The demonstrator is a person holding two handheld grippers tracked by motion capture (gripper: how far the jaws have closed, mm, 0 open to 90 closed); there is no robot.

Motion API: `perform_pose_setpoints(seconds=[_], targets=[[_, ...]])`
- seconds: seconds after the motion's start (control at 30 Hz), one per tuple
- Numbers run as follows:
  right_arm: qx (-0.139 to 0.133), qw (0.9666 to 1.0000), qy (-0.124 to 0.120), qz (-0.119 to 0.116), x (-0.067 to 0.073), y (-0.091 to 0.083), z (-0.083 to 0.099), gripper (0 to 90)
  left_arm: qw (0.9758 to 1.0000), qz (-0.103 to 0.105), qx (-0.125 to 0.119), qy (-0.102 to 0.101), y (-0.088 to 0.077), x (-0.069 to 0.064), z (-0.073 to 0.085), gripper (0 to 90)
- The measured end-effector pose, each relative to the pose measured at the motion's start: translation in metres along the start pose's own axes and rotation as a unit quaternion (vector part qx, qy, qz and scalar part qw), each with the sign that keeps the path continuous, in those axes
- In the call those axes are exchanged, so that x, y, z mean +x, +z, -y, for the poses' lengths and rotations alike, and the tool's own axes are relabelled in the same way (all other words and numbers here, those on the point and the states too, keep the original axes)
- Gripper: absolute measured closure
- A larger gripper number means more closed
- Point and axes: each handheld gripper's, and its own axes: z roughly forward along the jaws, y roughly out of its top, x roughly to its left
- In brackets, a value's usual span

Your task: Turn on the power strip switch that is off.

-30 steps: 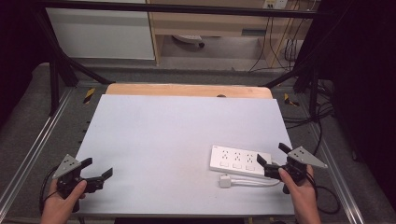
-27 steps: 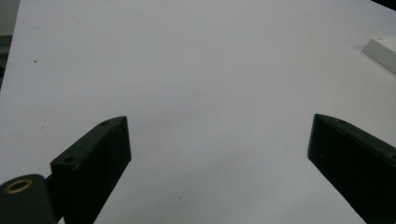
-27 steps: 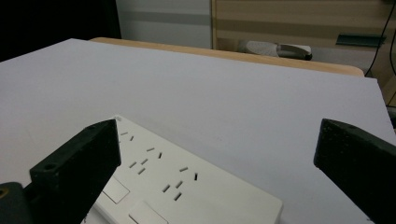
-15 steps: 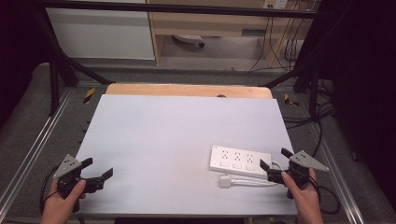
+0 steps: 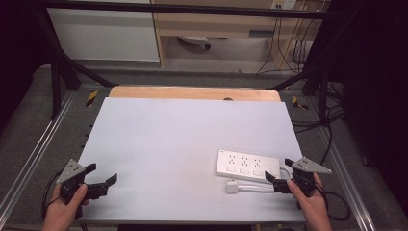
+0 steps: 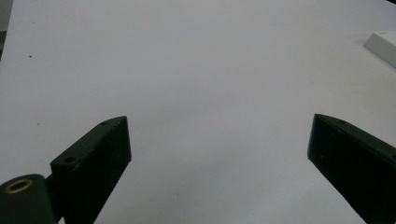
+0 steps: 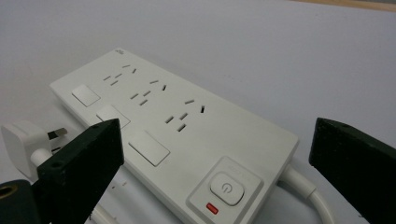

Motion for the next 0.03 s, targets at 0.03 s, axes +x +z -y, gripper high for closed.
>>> perform_pose_setpoints(seconds=[0.03], targets=[[0.0, 1.0, 0.001, -0.001, -0.0001, 0.0002, 0.0, 3.8, 1.0, 0.0, 0.001, 0.0, 0.0009, -0.0003, 0.0001, 6.3]])
